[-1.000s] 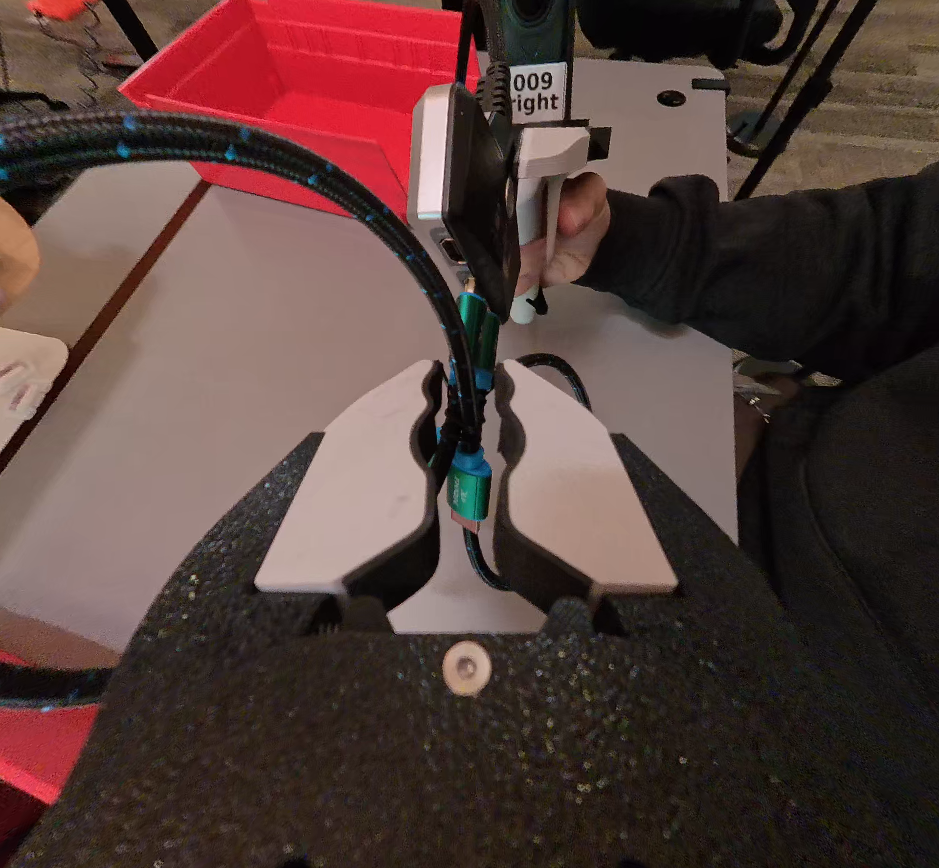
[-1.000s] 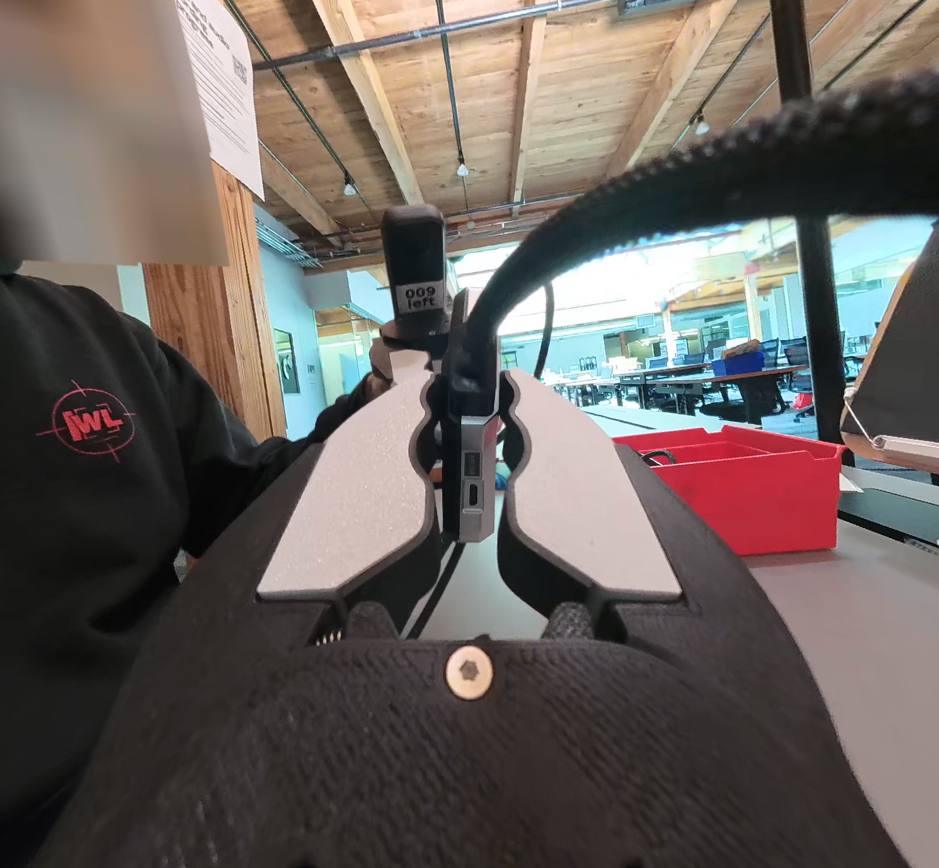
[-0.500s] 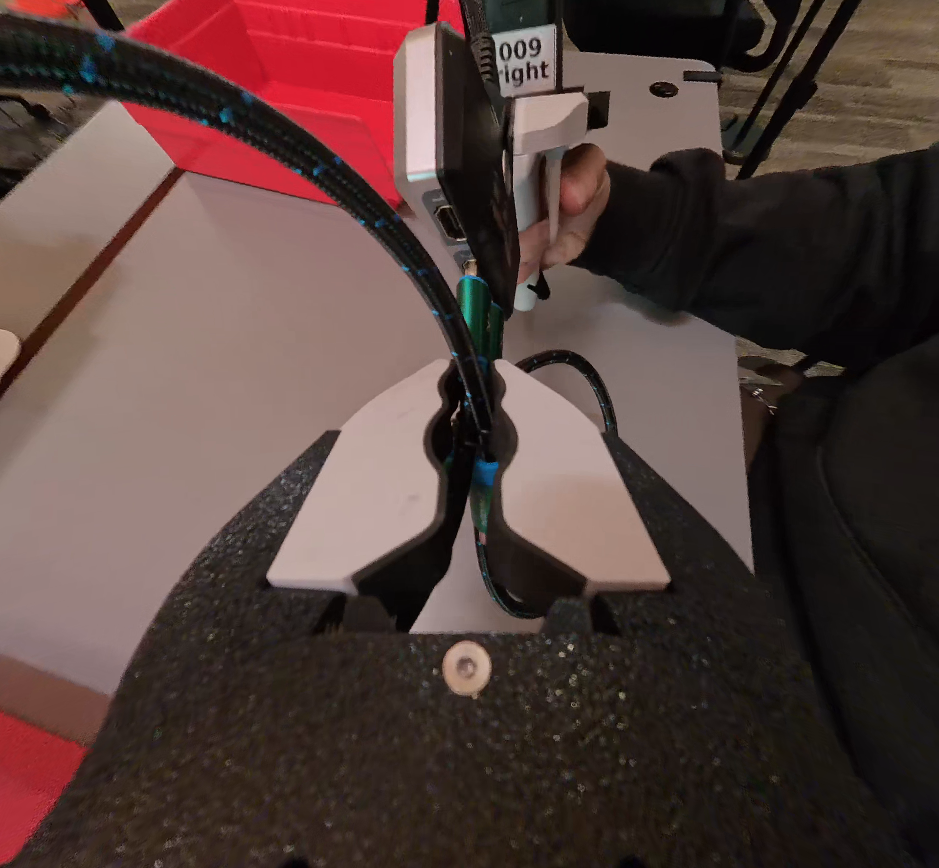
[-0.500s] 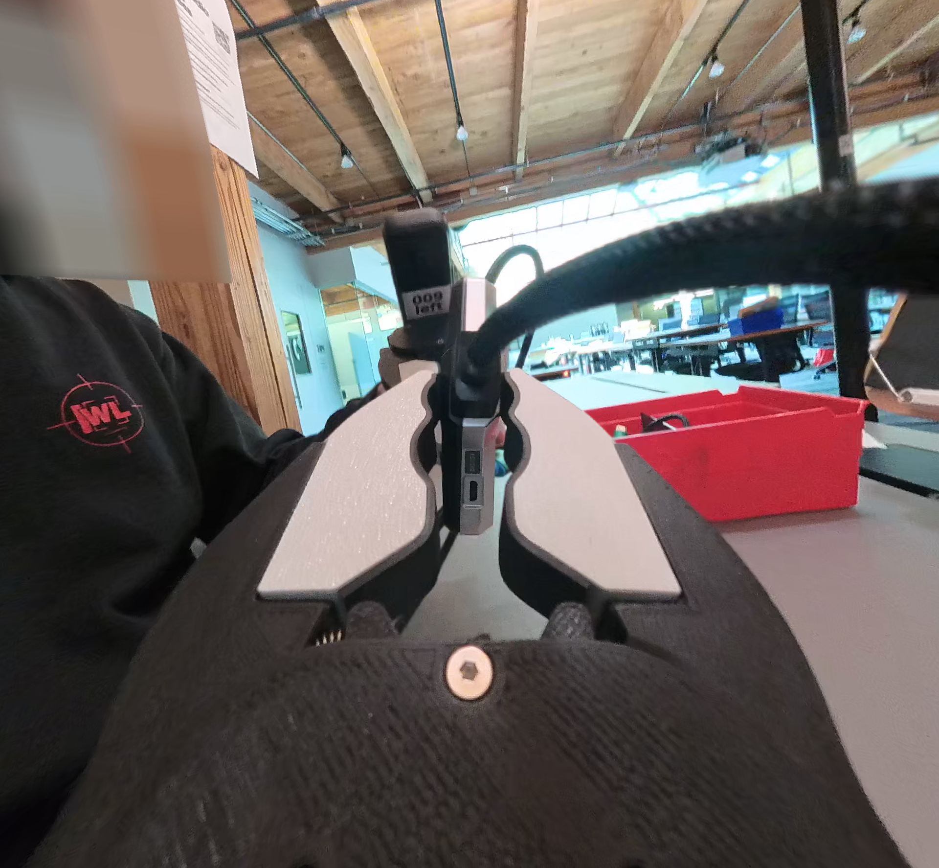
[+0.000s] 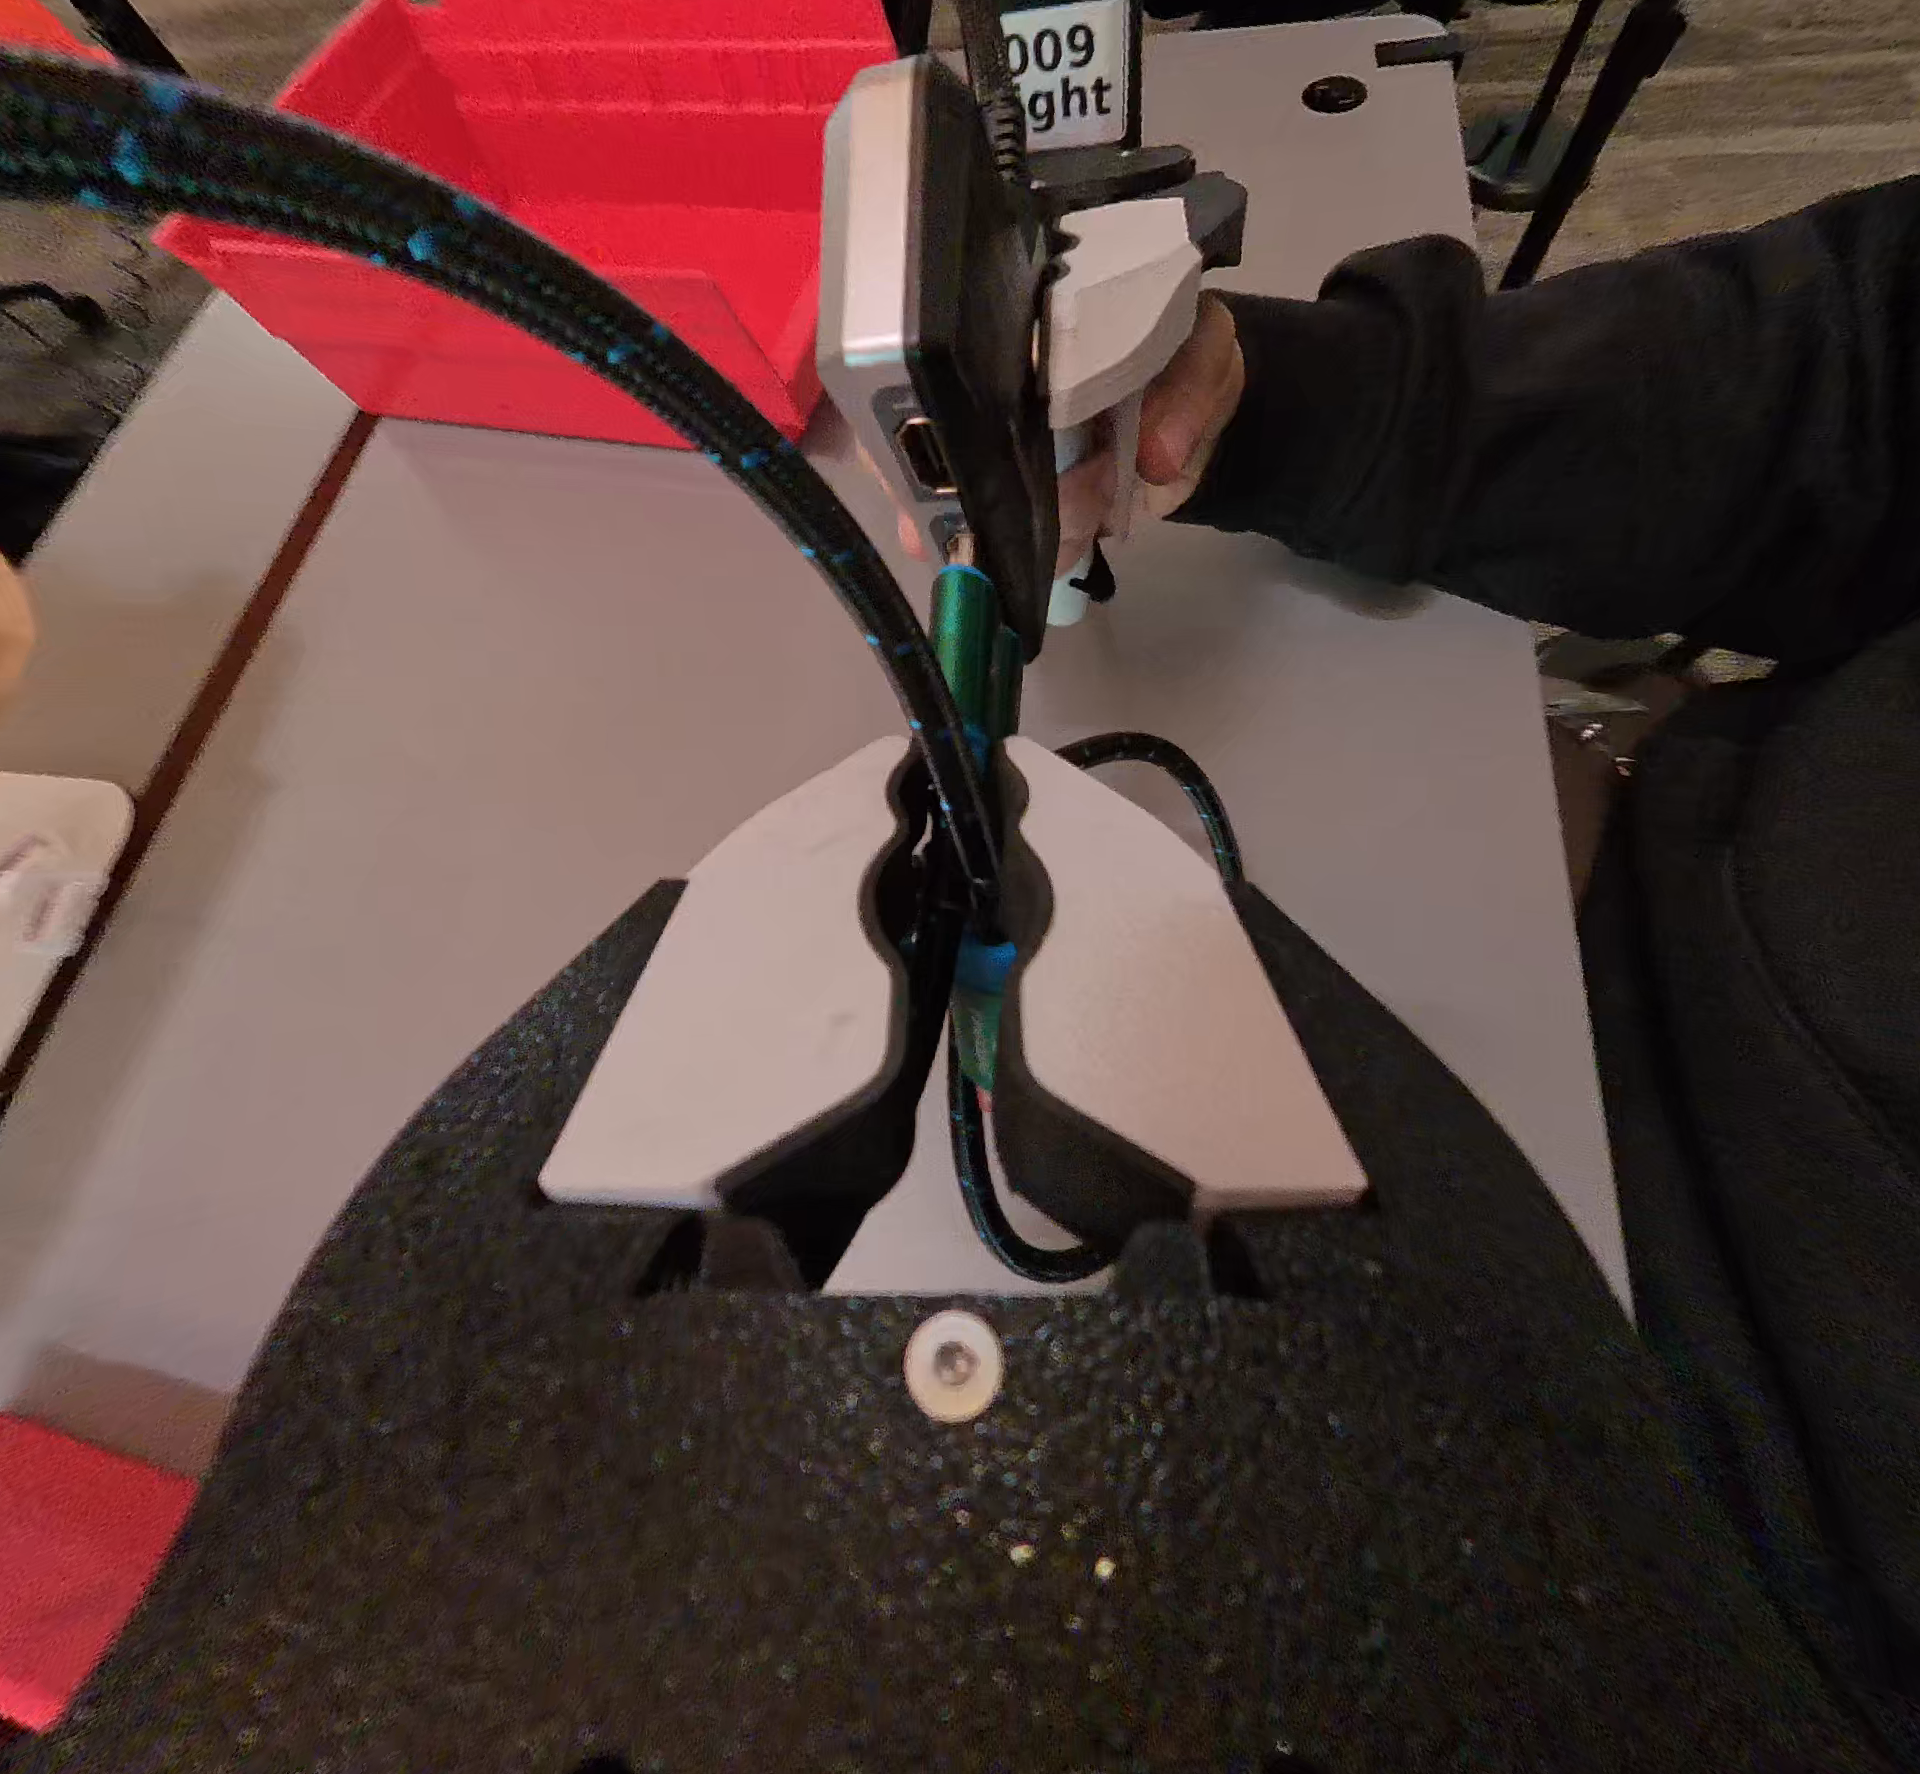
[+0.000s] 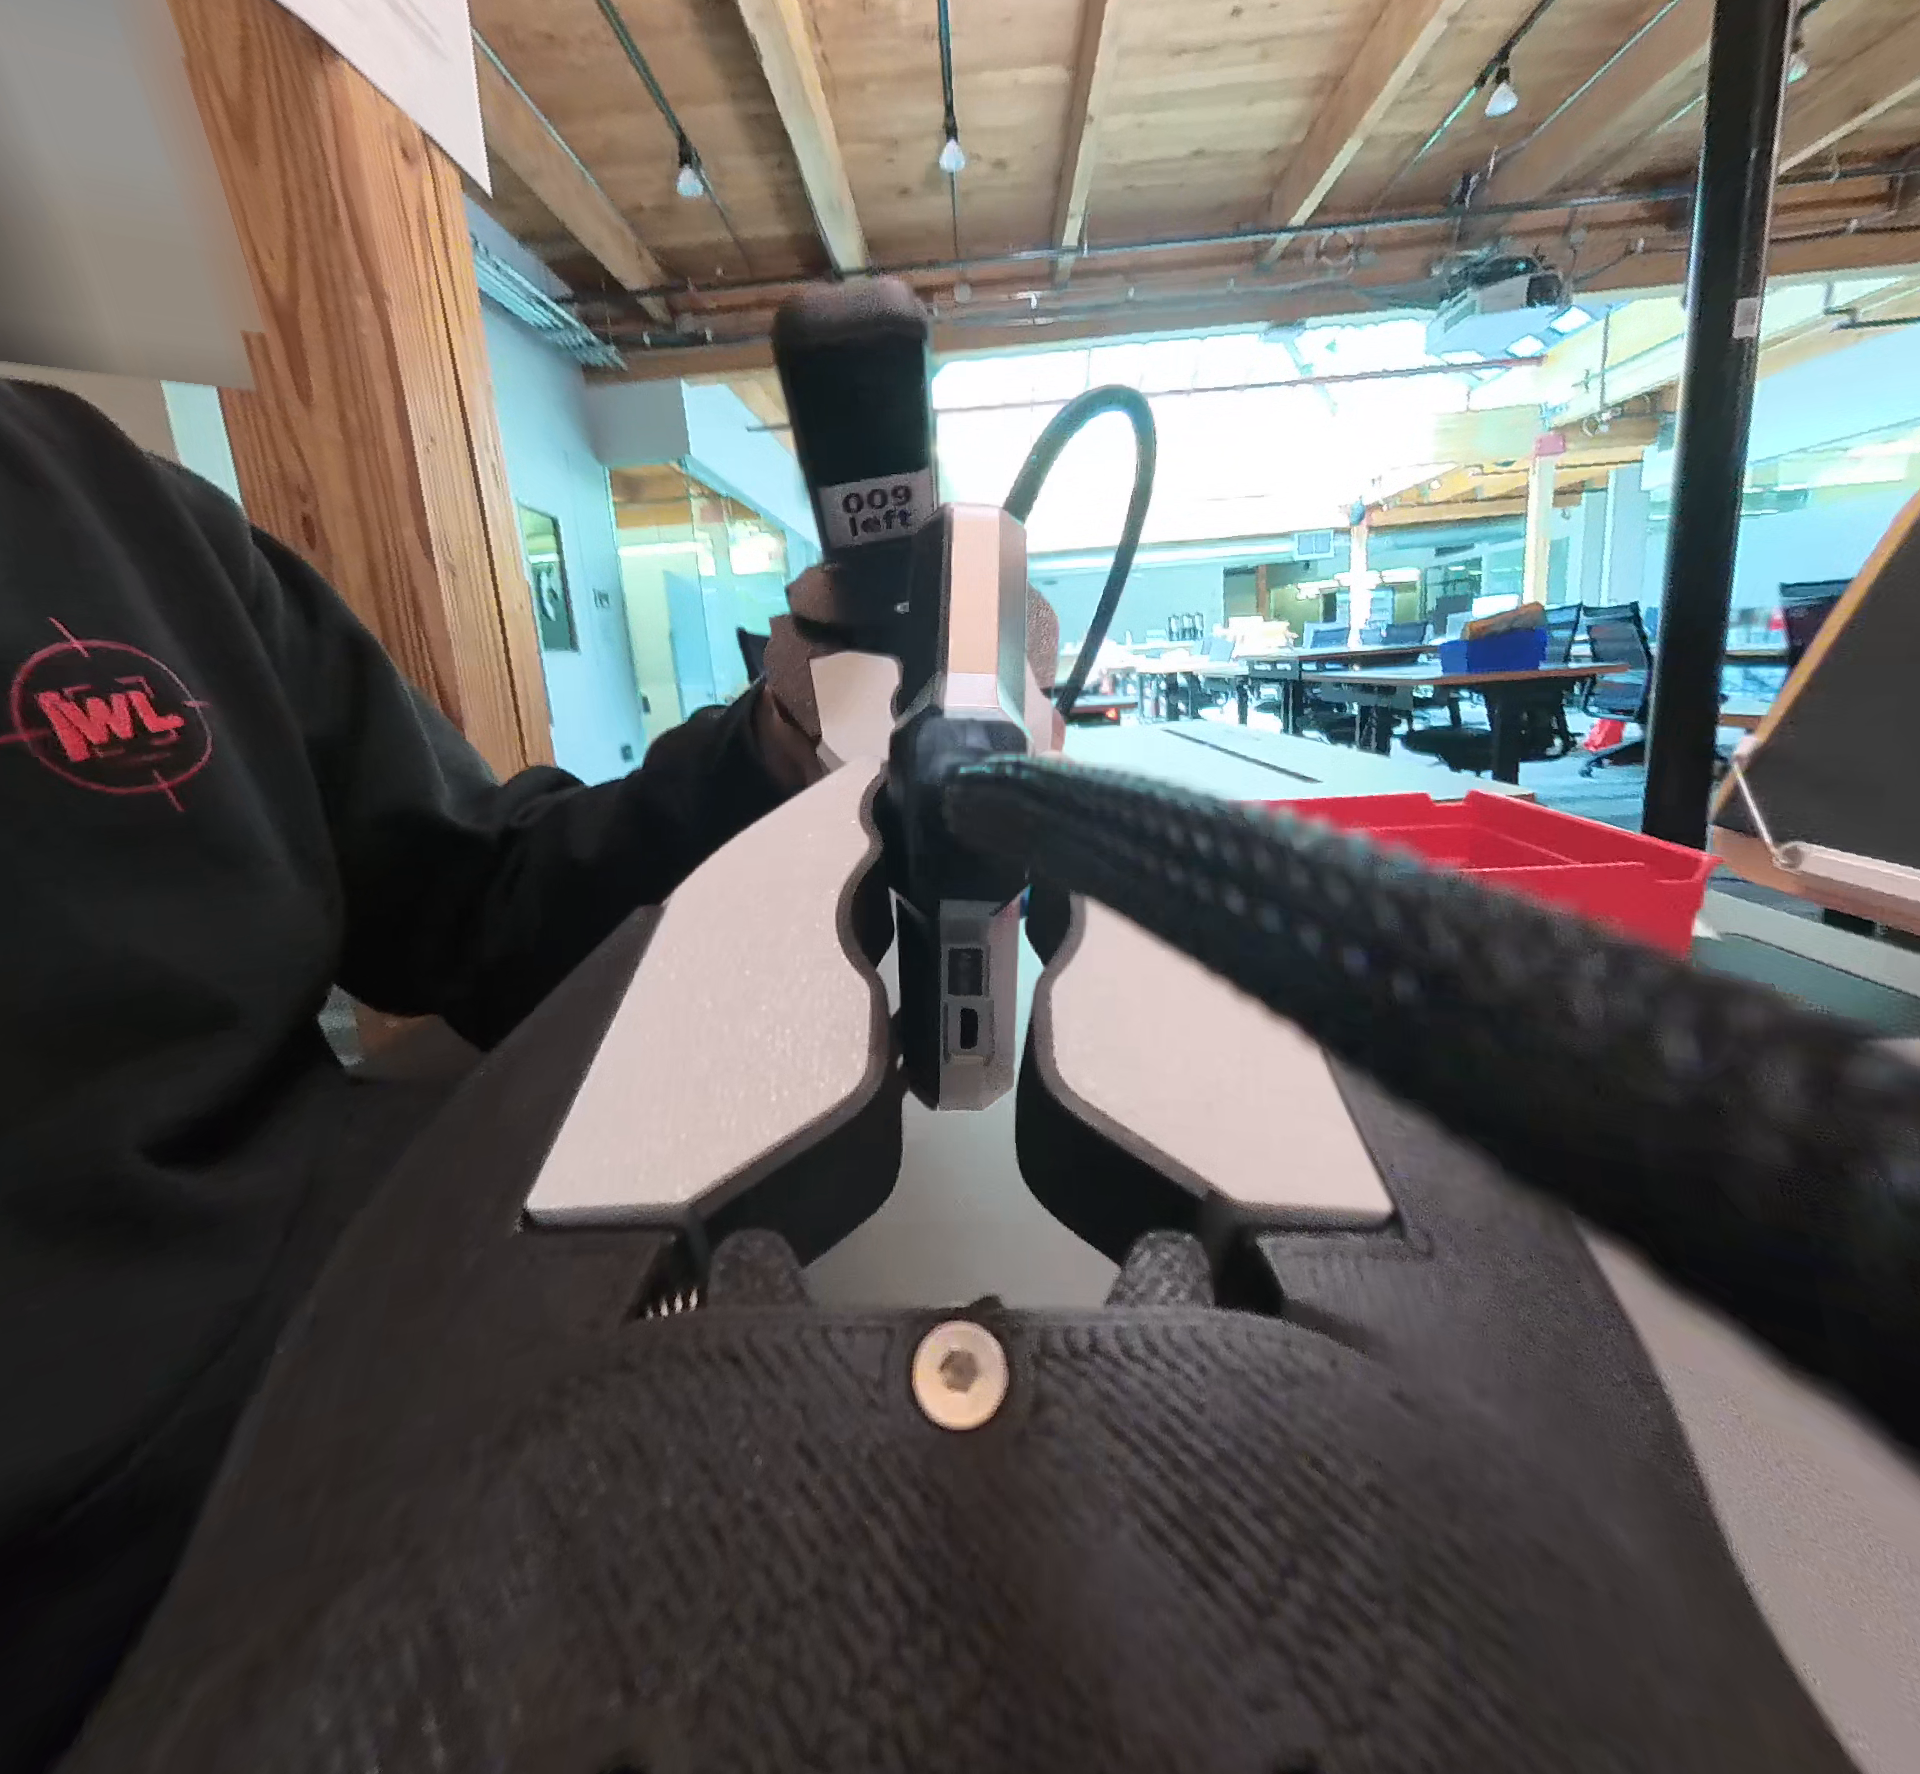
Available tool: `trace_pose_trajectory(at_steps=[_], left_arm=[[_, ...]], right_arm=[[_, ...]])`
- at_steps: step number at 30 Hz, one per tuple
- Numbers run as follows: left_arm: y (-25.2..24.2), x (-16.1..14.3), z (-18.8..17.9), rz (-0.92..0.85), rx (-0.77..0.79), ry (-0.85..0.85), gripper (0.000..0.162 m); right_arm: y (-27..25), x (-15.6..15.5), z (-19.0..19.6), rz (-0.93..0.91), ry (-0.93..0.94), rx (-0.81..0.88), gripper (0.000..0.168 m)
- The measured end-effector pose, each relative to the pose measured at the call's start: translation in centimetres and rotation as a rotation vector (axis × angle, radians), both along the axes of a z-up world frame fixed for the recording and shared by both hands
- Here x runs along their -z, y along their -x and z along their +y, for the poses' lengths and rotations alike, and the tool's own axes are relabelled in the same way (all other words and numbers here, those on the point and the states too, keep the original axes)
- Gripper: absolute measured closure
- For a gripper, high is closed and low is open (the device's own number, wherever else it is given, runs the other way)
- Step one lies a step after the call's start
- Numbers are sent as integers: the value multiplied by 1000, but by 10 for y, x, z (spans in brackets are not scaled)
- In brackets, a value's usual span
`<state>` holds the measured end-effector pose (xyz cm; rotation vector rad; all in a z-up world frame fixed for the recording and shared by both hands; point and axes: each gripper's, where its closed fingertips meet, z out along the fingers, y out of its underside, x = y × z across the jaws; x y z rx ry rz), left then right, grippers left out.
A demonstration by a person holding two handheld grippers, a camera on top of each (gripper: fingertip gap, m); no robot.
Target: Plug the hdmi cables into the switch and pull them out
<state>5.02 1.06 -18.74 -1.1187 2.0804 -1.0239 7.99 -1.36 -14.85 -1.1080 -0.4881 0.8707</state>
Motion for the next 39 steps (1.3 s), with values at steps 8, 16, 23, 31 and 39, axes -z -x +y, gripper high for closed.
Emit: trace_pose_trajectory(at_steps=[8, 16, 23, 31, 39], left_arm=[[3, -4, -2, -16, -12, -1, 152], [3, -5, -1, -31, -34, 132, 153], [1, -6, 0, 13, -44, 133, 154], [-5, -8, 4, 2, -59, 131, 154], [-10, -27, -6, -255, -91, 40, 146]], right_arm=[[0, -4, 0, 73, -3, -38, 146], [-1, -5, 3, 172, 11, -68, 145], [-3, -7, 5, 222, 13, -68, 145], [-7, -4, 7, 191, 14, -21, 145], [-17, -22, -3, 212, -65, 18, 145]])
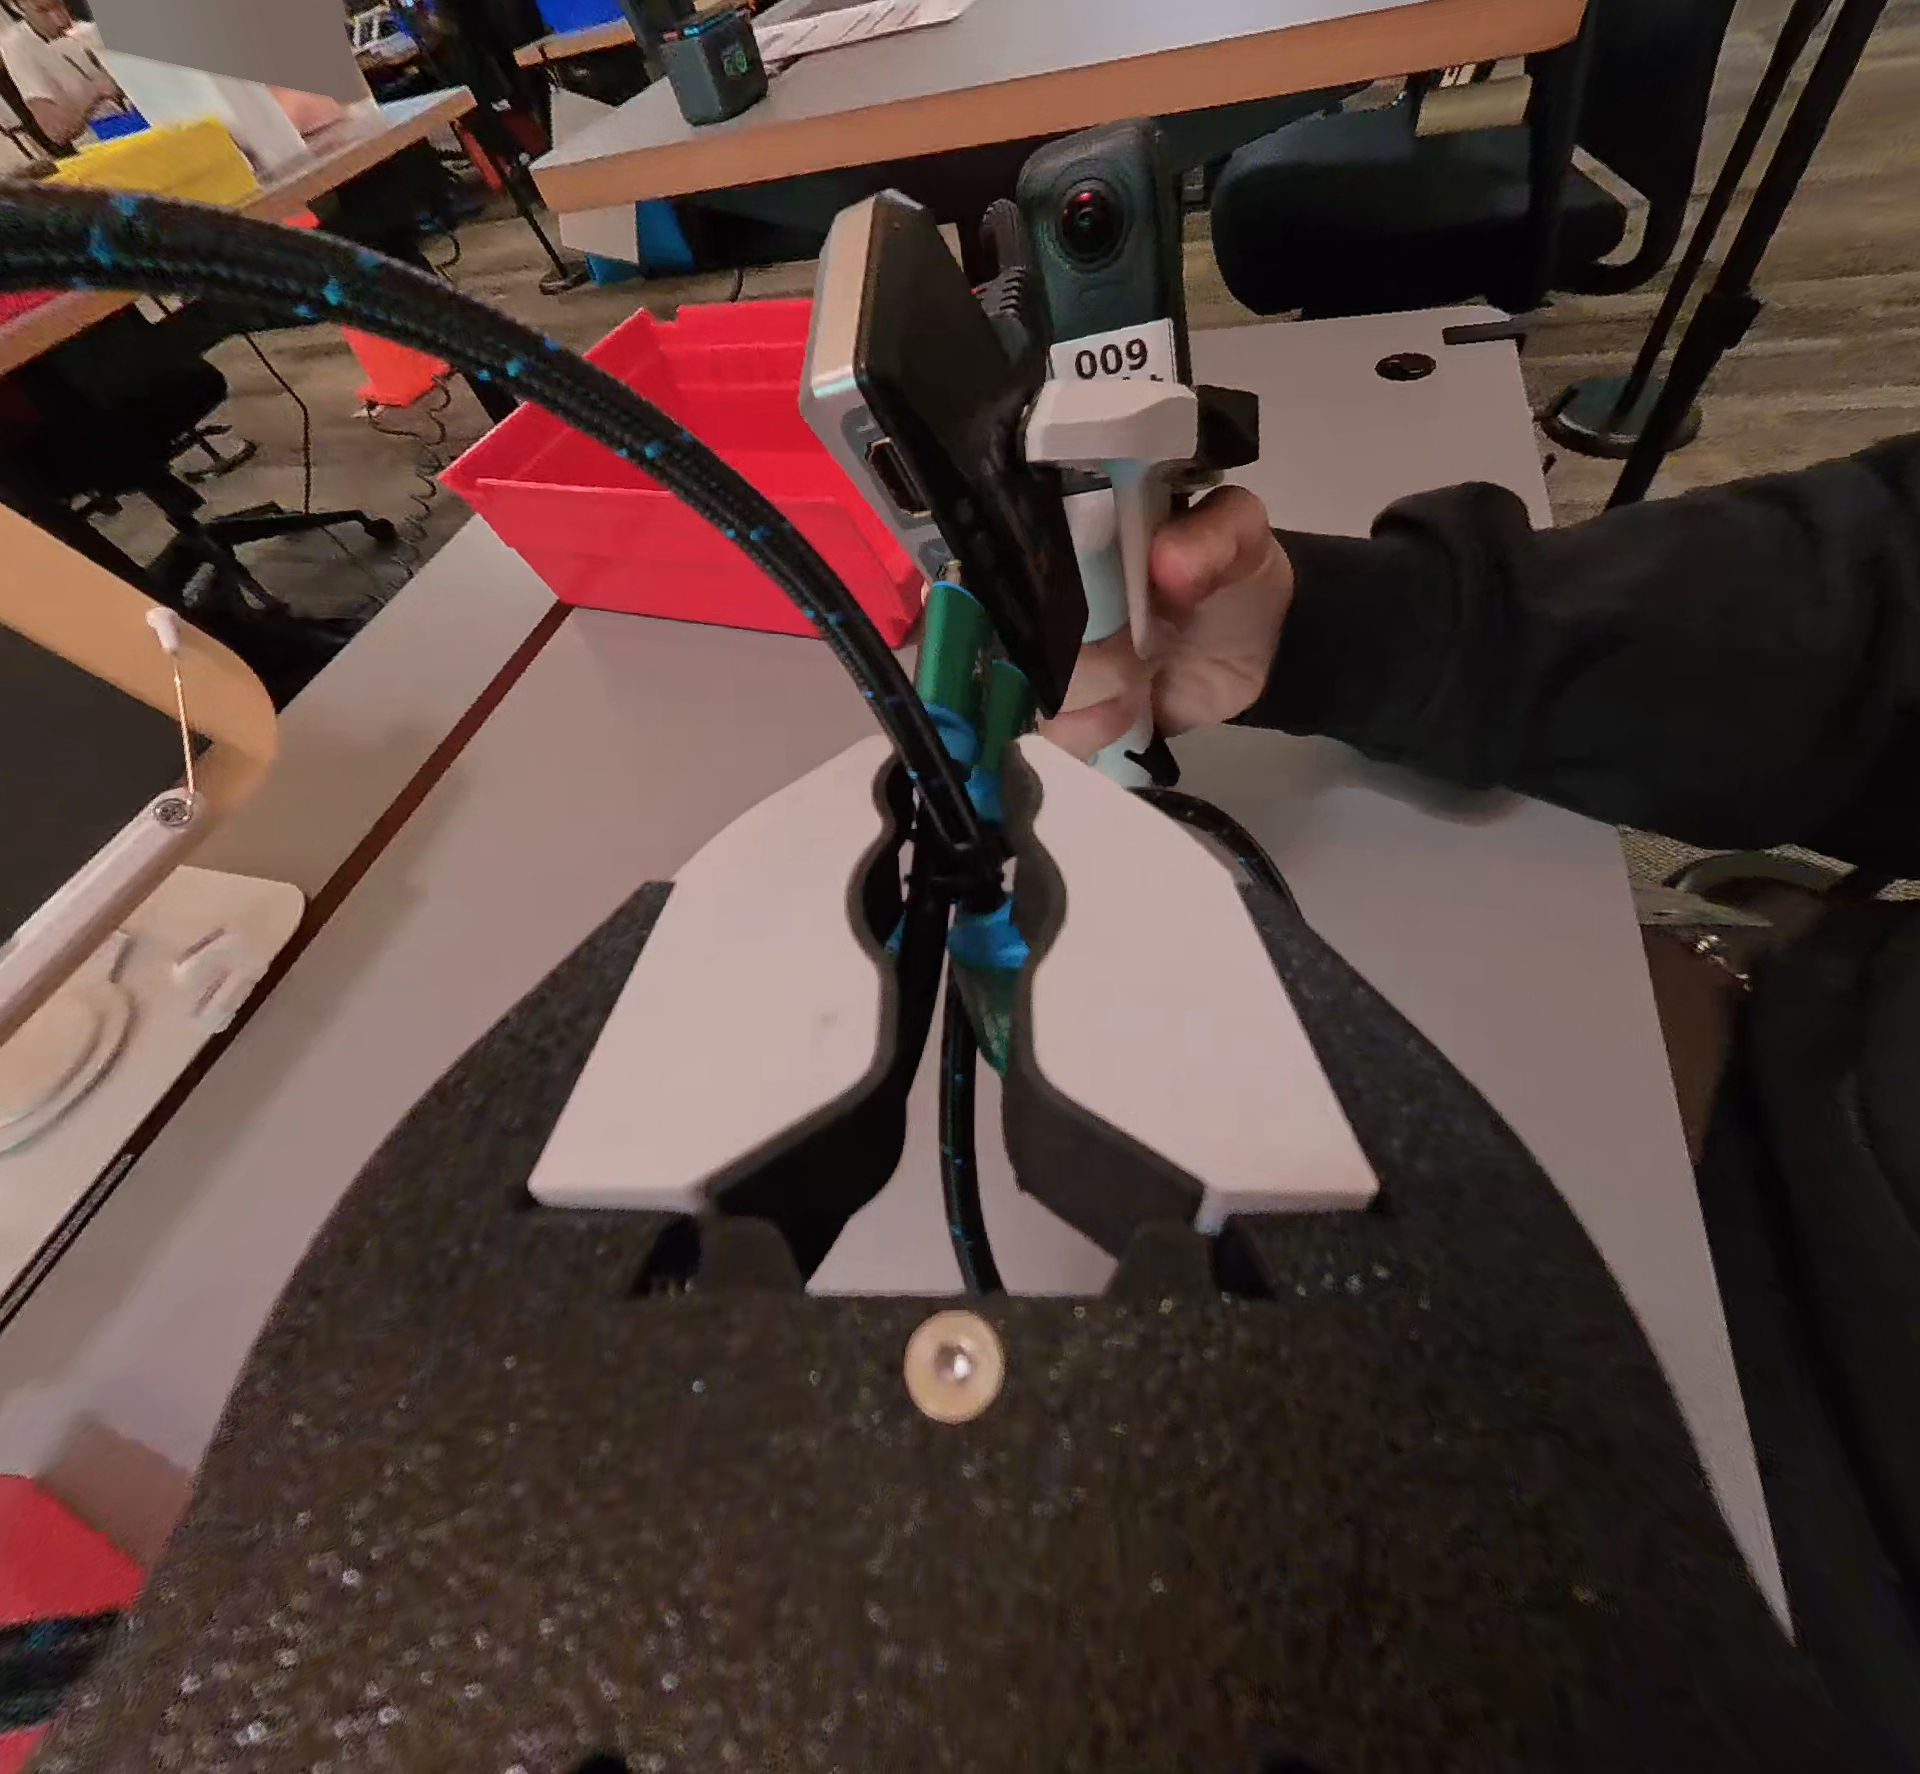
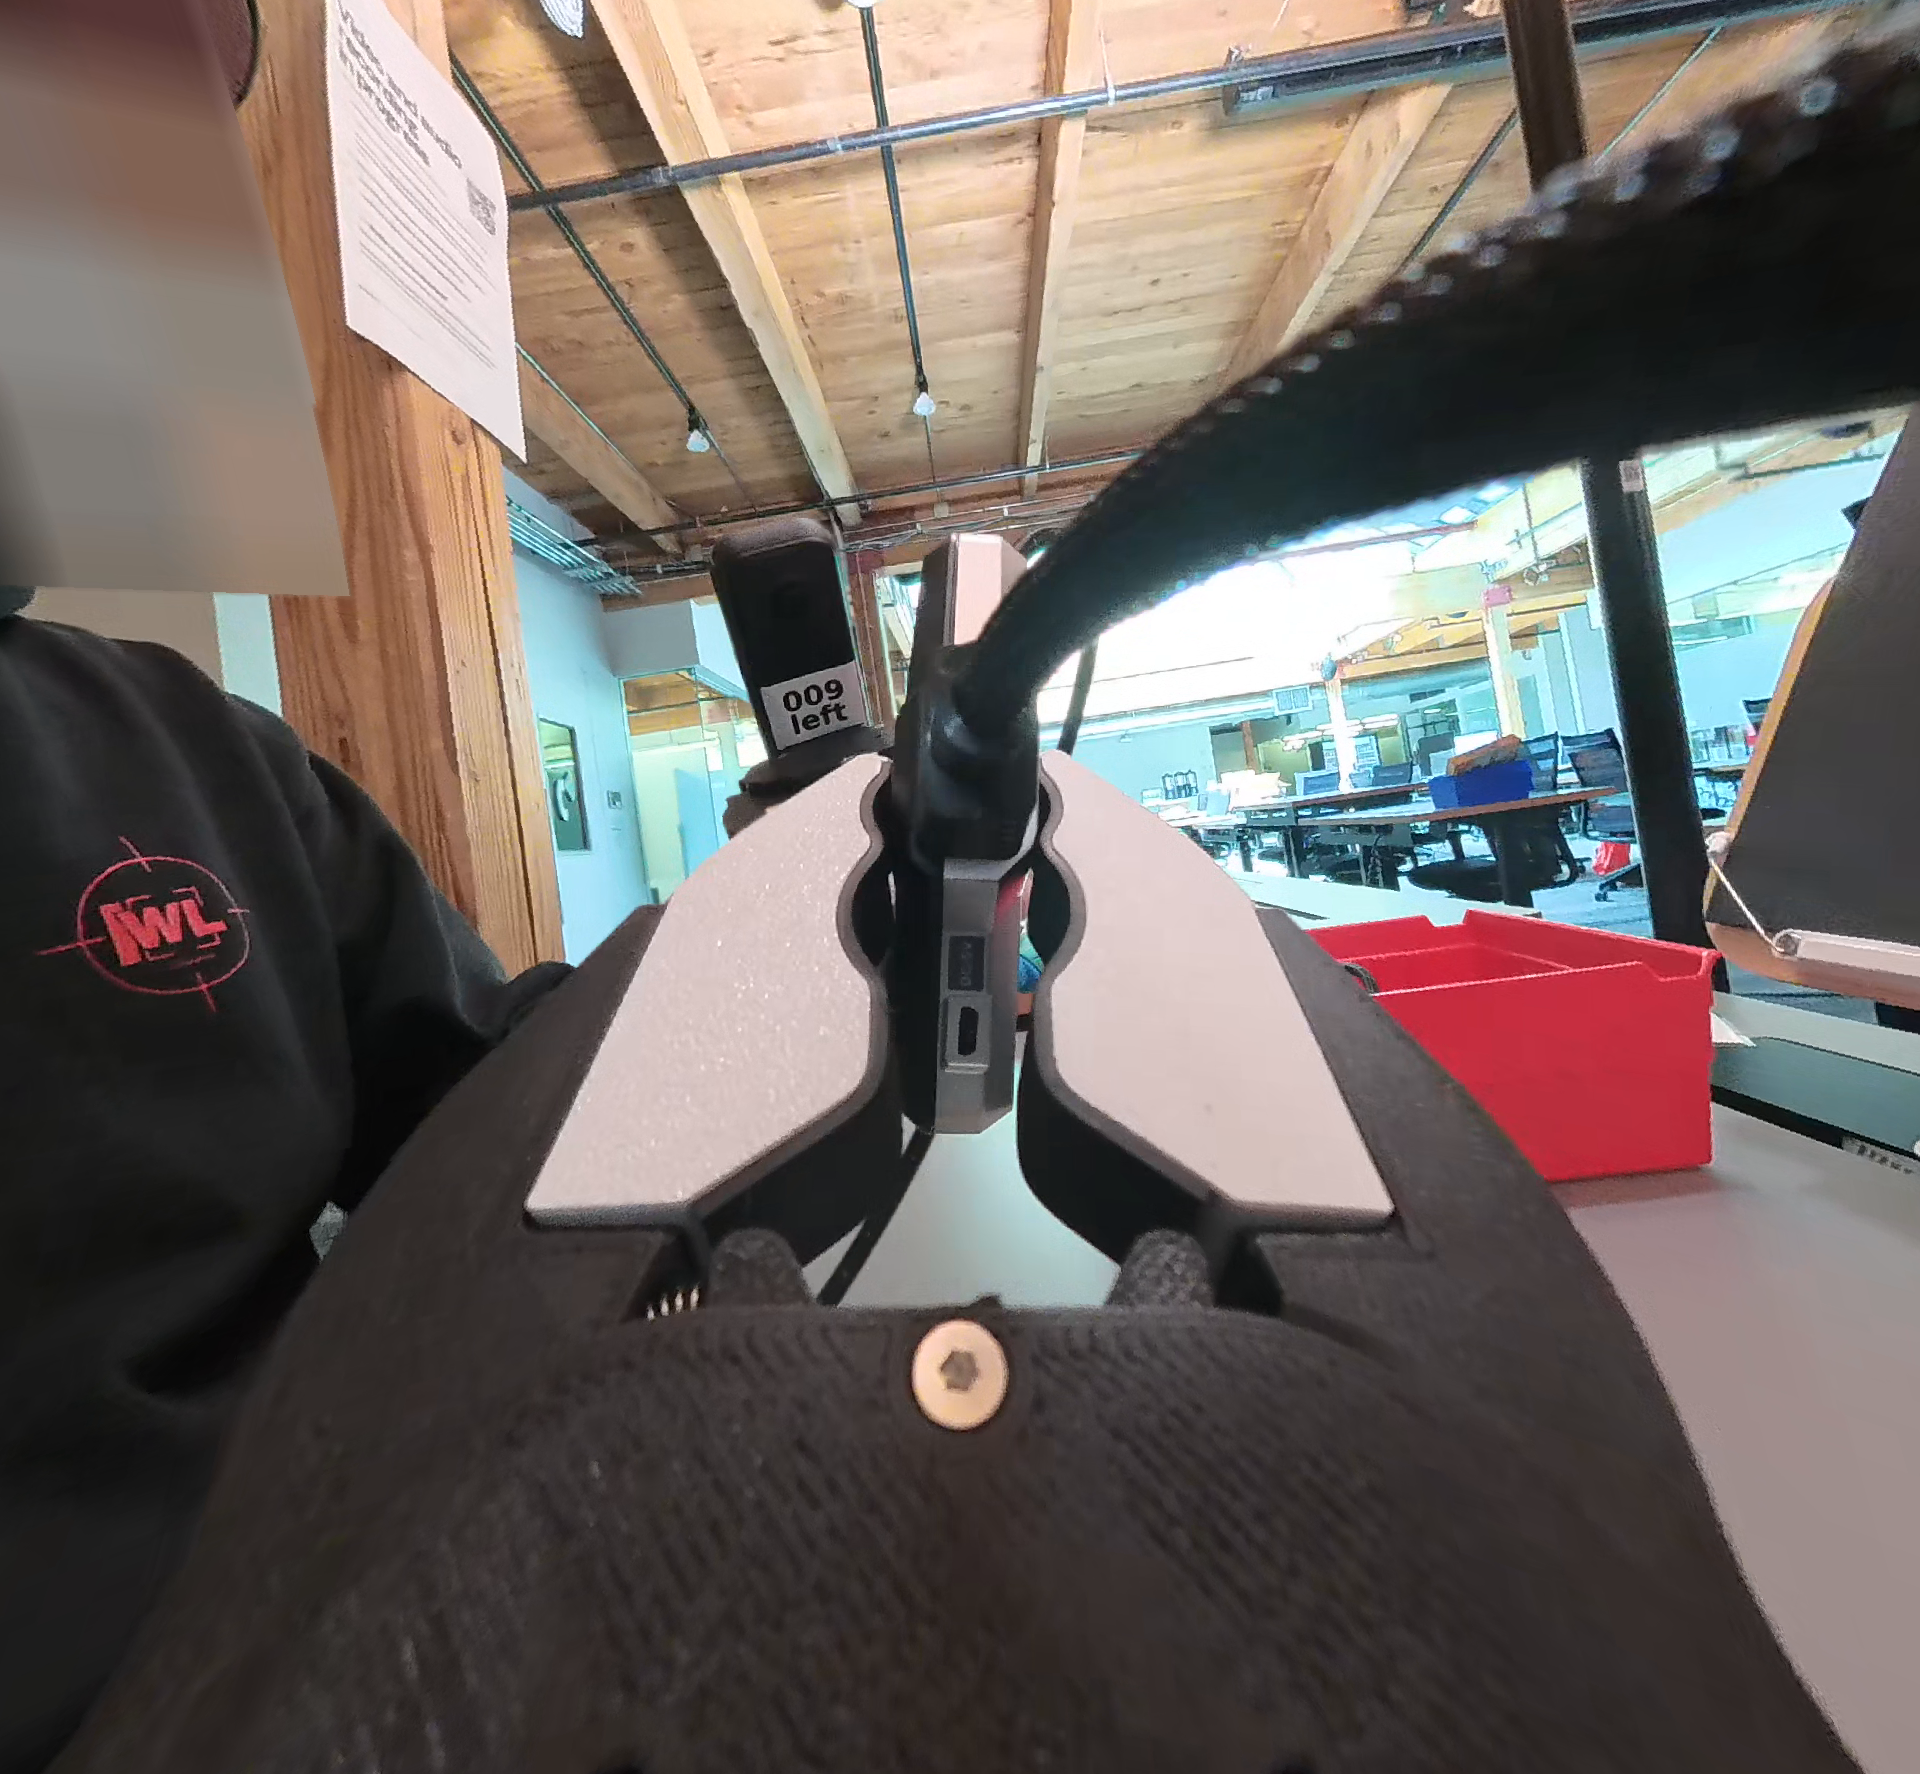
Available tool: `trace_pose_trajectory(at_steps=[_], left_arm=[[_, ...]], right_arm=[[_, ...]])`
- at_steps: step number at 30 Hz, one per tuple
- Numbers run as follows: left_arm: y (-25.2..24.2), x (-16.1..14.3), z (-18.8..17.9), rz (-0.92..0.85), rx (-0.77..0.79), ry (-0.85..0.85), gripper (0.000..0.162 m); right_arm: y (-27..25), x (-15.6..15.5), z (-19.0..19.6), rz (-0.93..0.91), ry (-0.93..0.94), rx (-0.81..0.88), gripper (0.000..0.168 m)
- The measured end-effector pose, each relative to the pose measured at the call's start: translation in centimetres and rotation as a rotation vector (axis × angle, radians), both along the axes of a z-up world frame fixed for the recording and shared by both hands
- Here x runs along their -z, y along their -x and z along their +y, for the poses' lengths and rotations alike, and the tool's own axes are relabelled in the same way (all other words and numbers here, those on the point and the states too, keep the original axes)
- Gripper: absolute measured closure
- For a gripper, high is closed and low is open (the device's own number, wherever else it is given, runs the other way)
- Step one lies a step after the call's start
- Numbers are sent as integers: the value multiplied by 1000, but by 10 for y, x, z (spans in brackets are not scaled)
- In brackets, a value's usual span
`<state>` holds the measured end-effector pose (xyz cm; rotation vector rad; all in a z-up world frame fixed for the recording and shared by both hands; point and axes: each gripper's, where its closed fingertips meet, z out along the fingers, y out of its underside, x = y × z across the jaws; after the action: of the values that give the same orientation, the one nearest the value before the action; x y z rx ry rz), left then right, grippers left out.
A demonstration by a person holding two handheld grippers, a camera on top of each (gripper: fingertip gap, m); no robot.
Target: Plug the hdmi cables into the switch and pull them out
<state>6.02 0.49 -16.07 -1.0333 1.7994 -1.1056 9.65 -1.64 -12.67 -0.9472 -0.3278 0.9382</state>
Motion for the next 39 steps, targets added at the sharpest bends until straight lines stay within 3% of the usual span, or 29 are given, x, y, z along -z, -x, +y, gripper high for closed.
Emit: trace_pose_trajectory(at_steps=[12, 19, 22, 31, 34, 39], left_arm=[[10, -2, -3, 46, 73, 242, 150], [12, -1, 7, 37, 29, 206, 152], [11, -4, 9, 14, 18, 302, 152], [9, 12, 16, 145, 3, 96, 152], [3, 13, 13, 119, 14, 145, 152], [7, 10, 10, 58, 9, 150, 150]], right_arm=[[7, 1, -1, 37, -20, -53, 146], [14, 9, 6, -53, 23, -18, 145], [14, 9, 7, -54, 28, -3, 144], [18, 28, 14, -136, 98, 4, 145], [9, 23, 13, -22, 65, -10, 145], [13, 21, 11, -104, 49, 16, 145]])
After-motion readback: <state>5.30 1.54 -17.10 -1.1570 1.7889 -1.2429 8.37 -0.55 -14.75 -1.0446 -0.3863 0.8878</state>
